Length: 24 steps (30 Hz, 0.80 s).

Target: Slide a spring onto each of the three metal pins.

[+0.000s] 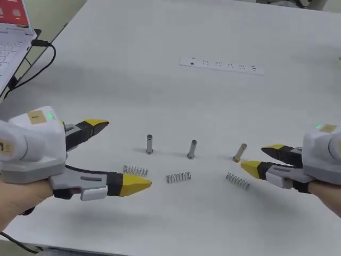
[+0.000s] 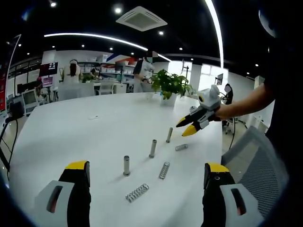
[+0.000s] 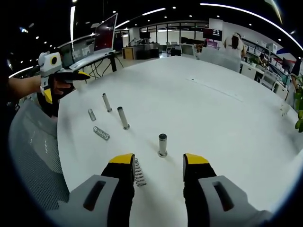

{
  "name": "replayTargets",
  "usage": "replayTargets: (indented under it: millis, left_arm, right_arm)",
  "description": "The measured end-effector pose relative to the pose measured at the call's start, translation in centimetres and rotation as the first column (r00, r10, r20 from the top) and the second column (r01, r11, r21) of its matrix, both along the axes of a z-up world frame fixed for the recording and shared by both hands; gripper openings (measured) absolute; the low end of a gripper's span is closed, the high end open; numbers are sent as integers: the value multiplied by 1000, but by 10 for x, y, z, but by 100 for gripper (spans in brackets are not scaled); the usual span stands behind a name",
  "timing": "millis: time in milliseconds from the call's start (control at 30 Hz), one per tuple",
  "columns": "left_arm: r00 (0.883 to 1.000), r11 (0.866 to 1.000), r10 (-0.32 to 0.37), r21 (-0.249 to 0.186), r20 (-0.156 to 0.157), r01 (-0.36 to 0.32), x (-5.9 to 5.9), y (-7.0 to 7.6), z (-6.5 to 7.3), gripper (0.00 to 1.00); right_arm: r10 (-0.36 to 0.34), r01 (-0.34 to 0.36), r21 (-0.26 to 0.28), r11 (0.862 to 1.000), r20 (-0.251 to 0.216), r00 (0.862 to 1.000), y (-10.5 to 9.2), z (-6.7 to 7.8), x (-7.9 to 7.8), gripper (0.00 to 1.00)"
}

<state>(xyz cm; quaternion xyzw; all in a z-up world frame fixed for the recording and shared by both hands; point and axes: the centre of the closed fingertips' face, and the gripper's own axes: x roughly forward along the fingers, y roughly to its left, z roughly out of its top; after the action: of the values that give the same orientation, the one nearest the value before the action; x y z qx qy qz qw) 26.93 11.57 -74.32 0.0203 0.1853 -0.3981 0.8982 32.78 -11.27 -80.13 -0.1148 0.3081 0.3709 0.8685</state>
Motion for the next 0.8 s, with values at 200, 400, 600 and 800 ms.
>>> replayTargets:
  millis: [200,400,600,800]
  left_arm:
    - [1000,1000,3,-1,1,-3,0,0,0,98]
    - [1000,1000,4,-3,2,-4,1,1,0,98]
    - [1000,1000,6,-1,2,-6,1,1,0,98]
    - [1000,1000,8,0,-1,-8,0,2,-1,98]
  right_arm:
    - [15,-15,-7,1000,-1,1000,0,0,-6,37]
    - [28,-28,-6,1000,-5,1000,2,1,-10,36]
    - [68,-68,-24,997,4,998,5,0,-15,34]
    - [109,-110,-46,993,-10,994,10,-7,-22,33]
